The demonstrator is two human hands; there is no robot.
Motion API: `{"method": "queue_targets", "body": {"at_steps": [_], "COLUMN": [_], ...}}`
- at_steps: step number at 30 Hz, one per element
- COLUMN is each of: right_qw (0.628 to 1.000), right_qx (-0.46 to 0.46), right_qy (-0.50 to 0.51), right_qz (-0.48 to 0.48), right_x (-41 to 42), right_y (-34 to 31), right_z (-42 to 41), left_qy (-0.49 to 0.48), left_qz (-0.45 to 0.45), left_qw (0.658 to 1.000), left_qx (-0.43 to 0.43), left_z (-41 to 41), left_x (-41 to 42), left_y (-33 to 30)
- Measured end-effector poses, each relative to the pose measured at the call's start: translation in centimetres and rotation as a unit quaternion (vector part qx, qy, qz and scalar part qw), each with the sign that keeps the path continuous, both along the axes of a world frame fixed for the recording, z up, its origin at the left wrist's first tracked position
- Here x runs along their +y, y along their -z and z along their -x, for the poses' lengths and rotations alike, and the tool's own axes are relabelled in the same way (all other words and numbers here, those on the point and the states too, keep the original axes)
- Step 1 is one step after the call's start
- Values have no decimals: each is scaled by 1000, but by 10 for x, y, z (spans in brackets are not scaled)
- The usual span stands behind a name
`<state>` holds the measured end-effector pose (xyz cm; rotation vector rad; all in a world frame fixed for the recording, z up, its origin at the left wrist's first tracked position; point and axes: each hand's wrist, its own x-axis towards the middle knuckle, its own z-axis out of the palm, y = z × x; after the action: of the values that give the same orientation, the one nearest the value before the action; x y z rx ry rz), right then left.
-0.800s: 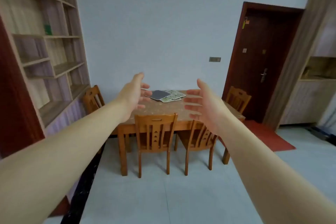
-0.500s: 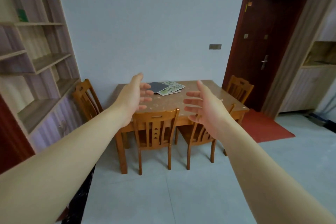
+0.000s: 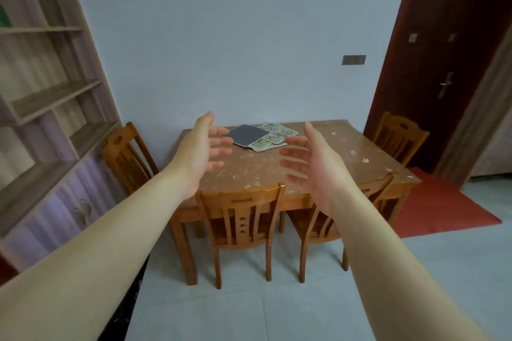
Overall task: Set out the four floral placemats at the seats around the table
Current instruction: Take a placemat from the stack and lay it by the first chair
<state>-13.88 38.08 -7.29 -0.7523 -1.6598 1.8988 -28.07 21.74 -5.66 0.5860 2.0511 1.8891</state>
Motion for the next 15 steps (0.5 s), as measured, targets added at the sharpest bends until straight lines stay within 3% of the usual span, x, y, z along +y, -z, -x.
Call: {"method": "queue_targets", "body": {"at_steps": [15], "right_qw": [1000], "right_qx": [-3], "right_qy": [-19], "right_qz": [24], "right_x": [101], "right_y": [30], "right_z": [174], "left_qy": [-14], "left_qz": [-31], "left_qw": [999], "left_qx": [-16], "left_z": [157], "left_x": [98], "left_y": [40]}}
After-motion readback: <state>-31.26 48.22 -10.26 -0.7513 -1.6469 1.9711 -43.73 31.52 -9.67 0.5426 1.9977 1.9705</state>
